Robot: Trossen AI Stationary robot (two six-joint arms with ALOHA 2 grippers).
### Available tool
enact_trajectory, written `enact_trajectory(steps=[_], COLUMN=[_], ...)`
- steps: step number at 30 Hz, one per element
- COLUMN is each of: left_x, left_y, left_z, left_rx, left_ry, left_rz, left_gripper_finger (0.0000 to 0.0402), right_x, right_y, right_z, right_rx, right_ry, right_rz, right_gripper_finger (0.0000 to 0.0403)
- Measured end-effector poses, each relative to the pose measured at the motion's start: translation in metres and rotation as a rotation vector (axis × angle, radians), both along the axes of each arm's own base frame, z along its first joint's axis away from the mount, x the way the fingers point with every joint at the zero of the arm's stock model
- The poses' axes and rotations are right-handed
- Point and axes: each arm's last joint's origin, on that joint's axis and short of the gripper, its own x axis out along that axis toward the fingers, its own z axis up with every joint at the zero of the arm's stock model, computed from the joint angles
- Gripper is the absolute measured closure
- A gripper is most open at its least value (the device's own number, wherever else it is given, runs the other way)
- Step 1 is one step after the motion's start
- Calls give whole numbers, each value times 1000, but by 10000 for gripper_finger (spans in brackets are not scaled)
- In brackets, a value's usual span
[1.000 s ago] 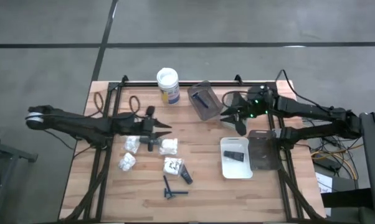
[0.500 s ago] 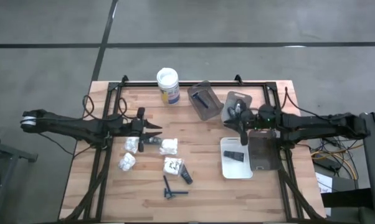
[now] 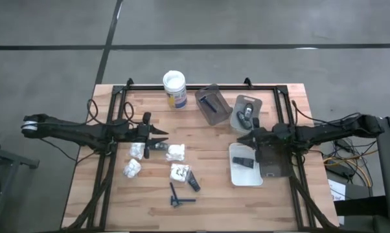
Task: Pick & Place Travel size toiletries
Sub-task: Put the gray deodorant into the gray bin
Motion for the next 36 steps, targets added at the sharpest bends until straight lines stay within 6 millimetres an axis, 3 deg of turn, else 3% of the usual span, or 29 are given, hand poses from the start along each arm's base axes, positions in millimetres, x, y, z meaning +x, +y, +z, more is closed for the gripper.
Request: enact_trajectory(steps=[3, 8, 17, 25, 36], left_x=[0, 0, 0, -2, -8], left_y=[0, 0, 0, 0, 0], left_z=[0, 1, -2, -14, -27], left_rx=[1, 1, -52, -132, -113], left_ry=[1, -2, 19, 132, 317], left_rz=[6, 7, 15, 30, 42], left_gripper_finger=[307, 307, 307, 307, 307], right_x=[-12, -30, -48, -52, -50], right_y=[2, 1, 0, 0, 0], right_z=[-3, -8, -16, -12, -14], right_rx=[-11, -24, -94, -223, -133], right_ry=[-95, -222, -184, -244, -207], right_rz=[98, 104, 112, 123, 113], right_gripper_finger=[356, 339, 307, 282, 253])
